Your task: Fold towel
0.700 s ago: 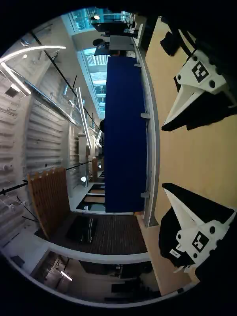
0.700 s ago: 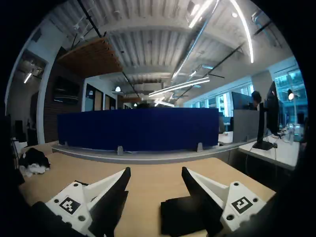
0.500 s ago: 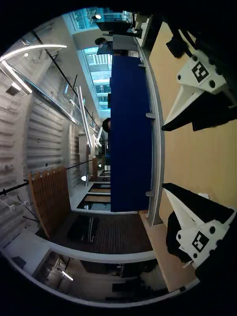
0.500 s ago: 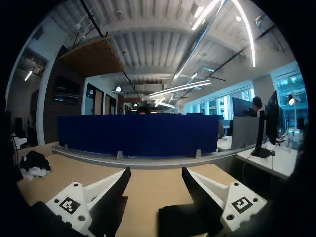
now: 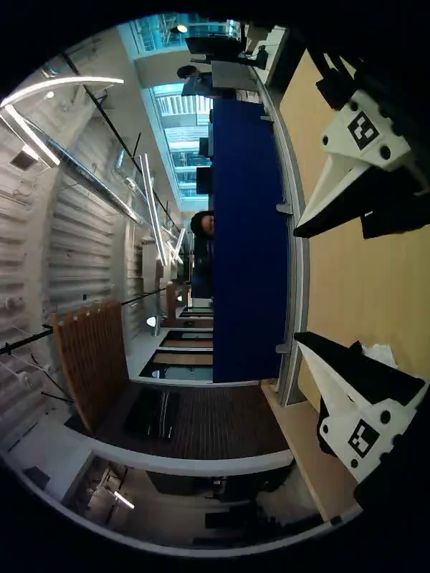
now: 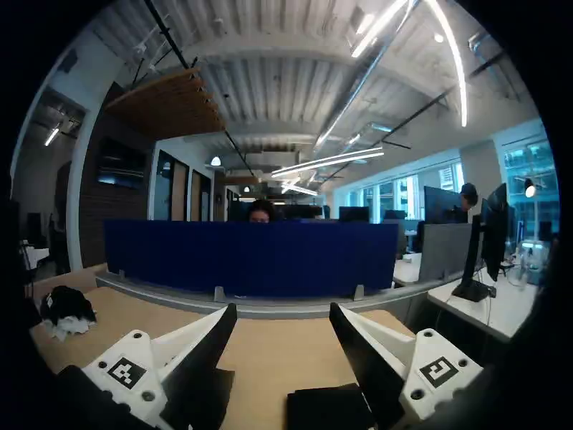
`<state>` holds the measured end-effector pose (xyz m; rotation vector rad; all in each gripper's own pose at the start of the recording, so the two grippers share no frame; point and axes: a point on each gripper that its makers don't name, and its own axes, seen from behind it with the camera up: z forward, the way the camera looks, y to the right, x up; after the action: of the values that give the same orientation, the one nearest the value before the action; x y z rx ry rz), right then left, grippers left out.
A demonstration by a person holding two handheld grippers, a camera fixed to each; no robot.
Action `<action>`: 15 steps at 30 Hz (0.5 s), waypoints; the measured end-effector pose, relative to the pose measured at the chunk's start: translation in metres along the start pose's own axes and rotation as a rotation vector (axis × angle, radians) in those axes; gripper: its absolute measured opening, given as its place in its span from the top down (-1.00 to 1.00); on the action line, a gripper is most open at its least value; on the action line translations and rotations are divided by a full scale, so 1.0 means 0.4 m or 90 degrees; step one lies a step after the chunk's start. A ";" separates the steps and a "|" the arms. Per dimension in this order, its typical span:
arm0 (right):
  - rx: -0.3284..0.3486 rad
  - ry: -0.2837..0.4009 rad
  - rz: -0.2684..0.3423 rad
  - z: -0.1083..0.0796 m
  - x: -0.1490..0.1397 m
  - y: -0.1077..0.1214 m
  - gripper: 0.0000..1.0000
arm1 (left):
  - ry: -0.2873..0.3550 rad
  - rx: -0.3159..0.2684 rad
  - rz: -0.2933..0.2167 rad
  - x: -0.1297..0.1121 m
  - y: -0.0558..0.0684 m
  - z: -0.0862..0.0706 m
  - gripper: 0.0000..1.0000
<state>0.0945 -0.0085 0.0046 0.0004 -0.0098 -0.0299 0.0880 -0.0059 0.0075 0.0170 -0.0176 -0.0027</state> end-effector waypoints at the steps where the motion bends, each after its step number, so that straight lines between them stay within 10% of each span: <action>1: 0.001 -0.002 -0.001 0.002 0.002 -0.001 -1.00 | -0.002 -0.001 -0.001 0.002 0.001 0.002 -0.95; 15: 0.082 -0.090 -0.049 0.006 -0.032 -0.066 -1.00 | -0.093 -0.087 0.042 -0.051 0.054 -0.007 -0.95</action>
<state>0.0807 -0.0345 0.0067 0.1277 -0.1533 -0.1061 0.0679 0.0156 0.0048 -0.1212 -0.1640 0.0614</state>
